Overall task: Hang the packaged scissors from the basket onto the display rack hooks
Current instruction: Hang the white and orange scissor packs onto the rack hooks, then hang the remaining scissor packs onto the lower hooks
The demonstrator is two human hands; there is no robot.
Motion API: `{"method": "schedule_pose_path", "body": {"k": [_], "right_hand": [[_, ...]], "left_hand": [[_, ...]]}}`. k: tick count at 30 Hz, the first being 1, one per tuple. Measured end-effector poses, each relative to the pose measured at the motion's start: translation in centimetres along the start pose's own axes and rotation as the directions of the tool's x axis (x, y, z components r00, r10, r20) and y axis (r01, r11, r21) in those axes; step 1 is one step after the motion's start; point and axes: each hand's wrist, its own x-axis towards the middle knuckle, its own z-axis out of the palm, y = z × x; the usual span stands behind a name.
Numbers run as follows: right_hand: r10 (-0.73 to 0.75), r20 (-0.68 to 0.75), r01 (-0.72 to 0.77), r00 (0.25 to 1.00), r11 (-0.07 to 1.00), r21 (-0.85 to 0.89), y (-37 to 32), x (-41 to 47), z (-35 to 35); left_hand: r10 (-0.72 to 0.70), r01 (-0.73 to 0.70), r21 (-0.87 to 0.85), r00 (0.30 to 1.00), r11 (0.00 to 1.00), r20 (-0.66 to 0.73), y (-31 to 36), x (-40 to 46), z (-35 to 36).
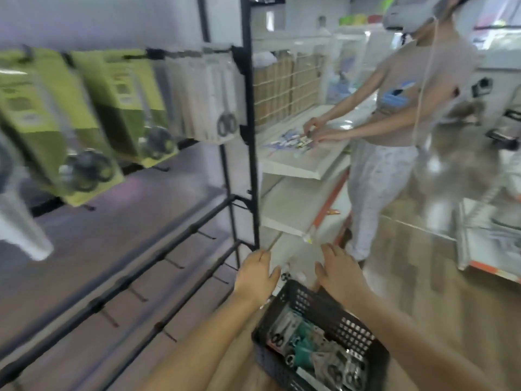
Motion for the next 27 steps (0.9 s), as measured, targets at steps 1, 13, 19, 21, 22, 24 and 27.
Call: {"method": "schedule_pose_path", "body": {"k": [1,13,19,21,22,24,27], "right_hand": [[0.036,0.006,-0.036,0.999,0.999,0.012,1.7,0.1,0.5],[0.217,0.410,-0.279,0.886,0.955,0.097,14.0,-2.9,15.8],[0.262,0.607,-0.345,0.750,0.938,0.021,14.8,-6.0,23.4],[0.280,0.636,-0.372,0.719,0.928,0.012,14.7,-6.0,25.2],[0.301,0.641,-0.395,0.706,0.919,0.004,14.8,-5.9,26.1],[0.354,0.641,-0.449,0.681,0.893,-0.017,14.8,-5.4,27.8],[0.436,0.633,-0.540,0.640,0.841,-0.033,14.9,-3.9,30.3]], "left_hand": [[0.005,-0.005,-0.005,1.000,1.000,0.026,0.6,0.9,1.4],[-0.169,0.199,-0.019,0.875,0.980,0.453,0.5,4.8,20.2],[-0.213,0.254,0.027,0.742,0.967,0.636,-2.2,2.2,24.2],[-0.234,0.287,0.028,0.718,0.957,0.656,-3.6,2.6,25.3],[-0.242,0.295,0.034,0.710,0.955,0.661,-4.5,2.9,25.9],[-0.230,0.275,0.039,0.708,0.961,0.668,-6.5,4.0,27.5],[-0.230,0.259,0.060,0.698,0.964,0.678,-9.7,6.5,30.0]]}}
